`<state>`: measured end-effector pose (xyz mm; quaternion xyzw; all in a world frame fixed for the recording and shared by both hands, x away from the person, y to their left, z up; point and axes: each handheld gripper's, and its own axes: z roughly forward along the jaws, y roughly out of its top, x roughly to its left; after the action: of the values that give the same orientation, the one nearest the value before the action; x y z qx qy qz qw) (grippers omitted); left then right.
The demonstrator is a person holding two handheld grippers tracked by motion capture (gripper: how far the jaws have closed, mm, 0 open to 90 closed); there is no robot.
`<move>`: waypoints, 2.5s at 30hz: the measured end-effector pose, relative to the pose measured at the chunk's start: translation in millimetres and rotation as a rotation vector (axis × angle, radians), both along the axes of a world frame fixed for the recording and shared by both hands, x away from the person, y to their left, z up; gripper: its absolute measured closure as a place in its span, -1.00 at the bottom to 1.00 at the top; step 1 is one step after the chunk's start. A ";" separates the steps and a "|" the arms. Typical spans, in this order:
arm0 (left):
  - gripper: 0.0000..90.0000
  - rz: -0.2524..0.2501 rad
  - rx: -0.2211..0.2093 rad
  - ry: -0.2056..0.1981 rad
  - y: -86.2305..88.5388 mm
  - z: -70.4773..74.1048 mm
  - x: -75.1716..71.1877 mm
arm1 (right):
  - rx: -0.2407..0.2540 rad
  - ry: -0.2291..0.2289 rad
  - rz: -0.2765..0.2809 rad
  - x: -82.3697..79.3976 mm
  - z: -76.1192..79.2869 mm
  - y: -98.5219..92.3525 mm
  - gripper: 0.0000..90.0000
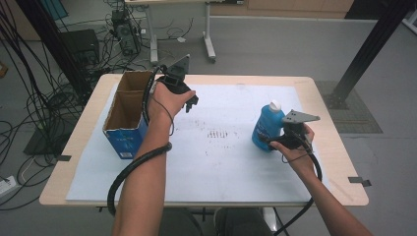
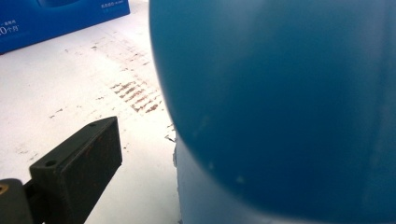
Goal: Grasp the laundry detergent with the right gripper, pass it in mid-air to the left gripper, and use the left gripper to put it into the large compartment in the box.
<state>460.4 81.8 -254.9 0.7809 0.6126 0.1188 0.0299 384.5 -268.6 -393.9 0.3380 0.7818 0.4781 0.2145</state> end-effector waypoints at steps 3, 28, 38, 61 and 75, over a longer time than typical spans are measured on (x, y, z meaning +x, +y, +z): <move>-0.89 -0.006 0.003 0.007 0.4 -0.6 0.2 | 0.002 -0.003 -0.003 -0.1 -0.7 0.2 -0.98; -0.89 -0.008 0.000 0.001 0.3 1.1 -1.3 | 0.008 -0.020 -0.003 -2.6 0.1 1.9 -0.98; -0.89 -0.009 -0.001 -0.006 -0.3 2.5 -1.9 | 0.013 -0.023 -0.007 -3.2 0.5 1.5 -0.98; -0.89 -0.008 -0.002 -0.010 -0.4 3.4 -1.6 | 0.017 -0.031 -0.013 -2.9 0.3 1.4 -0.98; -0.89 -0.009 0.000 -0.012 1.2 4.5 -2.2 | 0.018 -0.035 -0.015 -3.3 0.1 1.8 -0.98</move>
<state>458.2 83.0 -250.4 0.7828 0.6090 0.1236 0.0340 381.2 -266.8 -393.9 0.3373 0.7712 0.4892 0.2285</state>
